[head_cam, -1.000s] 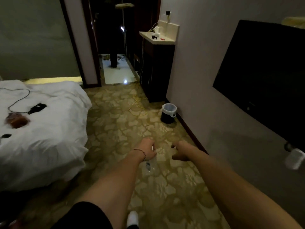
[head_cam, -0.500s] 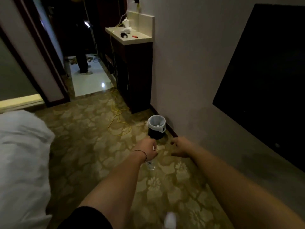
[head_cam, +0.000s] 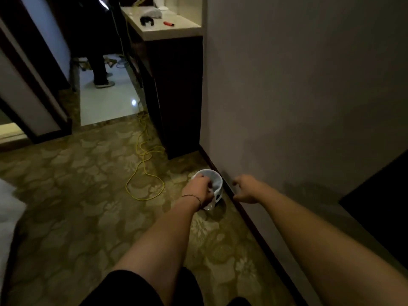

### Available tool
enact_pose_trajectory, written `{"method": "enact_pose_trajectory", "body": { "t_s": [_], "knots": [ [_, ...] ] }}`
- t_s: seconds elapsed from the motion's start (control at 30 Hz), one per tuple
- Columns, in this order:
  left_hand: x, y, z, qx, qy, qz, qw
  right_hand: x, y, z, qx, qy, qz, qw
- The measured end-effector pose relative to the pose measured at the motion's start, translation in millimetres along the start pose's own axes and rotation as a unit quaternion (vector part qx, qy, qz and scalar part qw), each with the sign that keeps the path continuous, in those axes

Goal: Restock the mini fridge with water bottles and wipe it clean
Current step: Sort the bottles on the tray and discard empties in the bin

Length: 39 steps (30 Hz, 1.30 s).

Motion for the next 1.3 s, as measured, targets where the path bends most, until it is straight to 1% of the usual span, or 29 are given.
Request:
{"method": "enact_pose_trajectory", "body": {
  "t_s": [0.1,0.23,0.37,0.47,0.63,0.73,0.87,0.97,1.07,1.17,1.3],
  "knots": [
    [31,-80,26,0.001,-0.008,0.013,1.000,13,-78,-22,0.006,-0.012,0.009,1.000],
    [79,-171,74,0.004,-0.003,0.021,1.000,49,-182,-49,0.027,-0.018,0.031,0.999],
    [127,-253,126,-0.009,-0.005,0.058,0.998,91,-286,-72,0.054,-0.036,0.063,0.996],
    [160,-316,158,-0.017,-0.016,0.081,0.996,118,-363,-86,0.062,-0.045,0.055,0.996],
    [223,-414,205,-0.024,-0.051,0.058,0.997,170,-474,-111,0.066,-0.043,0.037,0.996],
    [261,-454,231,-0.024,-0.056,0.051,0.997,199,-525,-134,0.073,-0.038,0.031,0.996],
    [297,-467,253,-0.006,-0.067,0.072,0.995,227,-546,-155,0.084,-0.023,0.041,0.995],
    [289,-457,244,-0.001,-0.052,0.098,0.994,220,-532,-157,0.093,-0.032,0.048,0.994],
    [254,-440,216,0.010,-0.051,0.107,0.993,184,-503,-148,0.096,-0.034,0.053,0.993],
    [197,-415,174,0.017,-0.056,0.121,0.991,130,-457,-128,0.100,-0.046,0.050,0.993],
    [113,-378,104,0.068,-0.052,0.125,0.989,50,-381,-100,0.117,-0.066,0.035,0.990]
  ]
}}
Point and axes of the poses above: each hand's wrist, its own y-axis away from the middle knuckle, its own x-axis out of the palm, z = x × y, the point moved 2 cm from there along -y, towards the middle knuckle, and after that the axes turned 7 degrees about y, right-handed, at the moved point
